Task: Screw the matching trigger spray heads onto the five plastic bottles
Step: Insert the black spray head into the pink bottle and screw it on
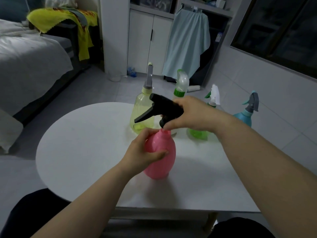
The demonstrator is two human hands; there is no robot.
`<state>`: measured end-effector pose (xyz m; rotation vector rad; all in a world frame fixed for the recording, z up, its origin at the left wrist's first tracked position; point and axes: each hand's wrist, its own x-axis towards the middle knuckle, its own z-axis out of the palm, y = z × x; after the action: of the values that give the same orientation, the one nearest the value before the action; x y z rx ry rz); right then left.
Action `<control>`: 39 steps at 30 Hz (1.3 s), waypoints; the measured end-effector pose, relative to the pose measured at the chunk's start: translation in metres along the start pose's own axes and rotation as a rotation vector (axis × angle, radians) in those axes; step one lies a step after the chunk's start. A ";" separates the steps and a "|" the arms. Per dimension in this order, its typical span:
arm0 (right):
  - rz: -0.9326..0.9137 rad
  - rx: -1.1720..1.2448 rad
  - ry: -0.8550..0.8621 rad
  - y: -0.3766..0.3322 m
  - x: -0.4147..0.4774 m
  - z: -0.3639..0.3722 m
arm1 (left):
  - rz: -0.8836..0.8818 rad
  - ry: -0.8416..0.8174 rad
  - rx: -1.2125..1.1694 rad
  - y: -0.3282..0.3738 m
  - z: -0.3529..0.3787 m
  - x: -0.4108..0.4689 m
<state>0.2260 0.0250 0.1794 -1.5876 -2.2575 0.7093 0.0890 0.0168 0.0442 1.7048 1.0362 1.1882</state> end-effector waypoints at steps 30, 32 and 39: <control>-0.002 0.068 0.090 0.019 0.001 0.024 | -0.170 -0.214 0.123 0.012 -0.011 0.011; 0.010 0.007 0.132 0.018 0.002 0.027 | -0.136 0.008 0.216 0.011 0.006 0.001; -0.001 0.010 0.180 0.026 0.000 0.029 | -0.117 -0.157 0.239 0.015 -0.002 0.007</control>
<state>0.2323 0.0254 0.1414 -1.5775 -2.1226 0.5525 0.0913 0.0187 0.0603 1.8589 1.1997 0.8694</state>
